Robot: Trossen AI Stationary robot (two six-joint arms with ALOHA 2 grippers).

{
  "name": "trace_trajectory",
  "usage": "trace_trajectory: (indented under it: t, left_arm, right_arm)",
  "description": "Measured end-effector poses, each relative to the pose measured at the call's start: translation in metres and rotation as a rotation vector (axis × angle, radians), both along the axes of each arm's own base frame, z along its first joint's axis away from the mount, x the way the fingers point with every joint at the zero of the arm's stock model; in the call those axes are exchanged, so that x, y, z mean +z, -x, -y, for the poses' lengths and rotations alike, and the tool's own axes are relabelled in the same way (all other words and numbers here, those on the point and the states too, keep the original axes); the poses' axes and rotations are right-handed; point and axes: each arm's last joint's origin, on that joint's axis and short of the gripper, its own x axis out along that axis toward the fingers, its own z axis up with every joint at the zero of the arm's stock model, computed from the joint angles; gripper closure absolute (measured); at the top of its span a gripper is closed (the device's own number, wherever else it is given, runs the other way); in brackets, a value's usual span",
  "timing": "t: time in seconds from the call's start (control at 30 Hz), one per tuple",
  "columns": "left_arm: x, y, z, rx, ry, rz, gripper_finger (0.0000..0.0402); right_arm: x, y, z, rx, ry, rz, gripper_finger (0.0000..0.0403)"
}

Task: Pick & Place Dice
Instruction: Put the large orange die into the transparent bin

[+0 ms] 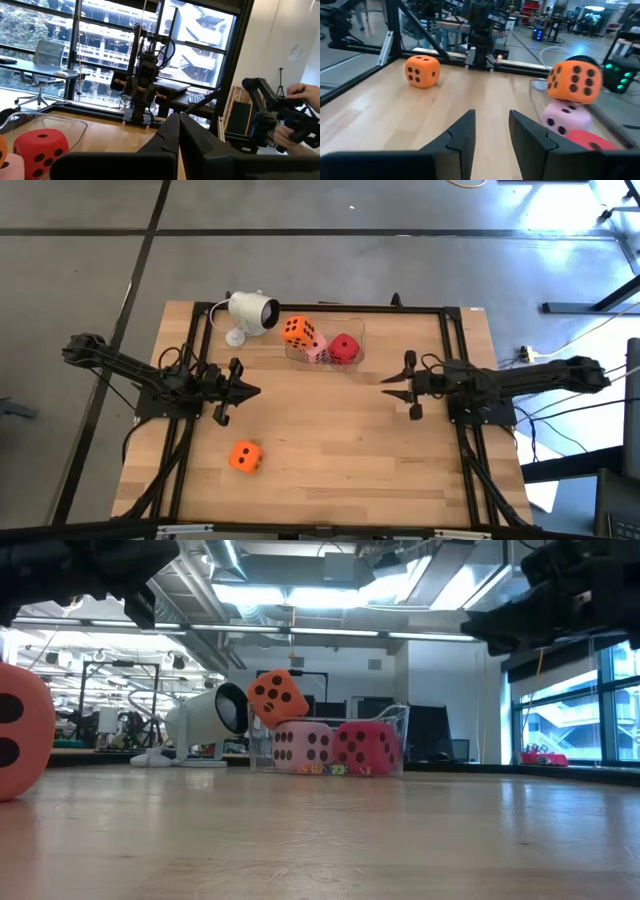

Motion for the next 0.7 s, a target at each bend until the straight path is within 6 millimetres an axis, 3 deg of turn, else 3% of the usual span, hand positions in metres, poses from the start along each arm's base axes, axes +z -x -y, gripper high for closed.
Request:
trace_trajectory:
  t: [0.37, 0.7]
  left_arm:
    - [0.0, 0.0, 0.0, 0.0, 0.0, 0.0, 0.0393]
    - [0.0, 0.0, 0.0, 0.0, 0.0, 0.0, 0.0395]
  right_arm:
    - [0.009, 0.031, 0.001, -0.012, 0.018, 0.025, 0.0284]
    - [0.012, 0.035, 0.001, -0.015, -0.016, 0.047, 0.0284]
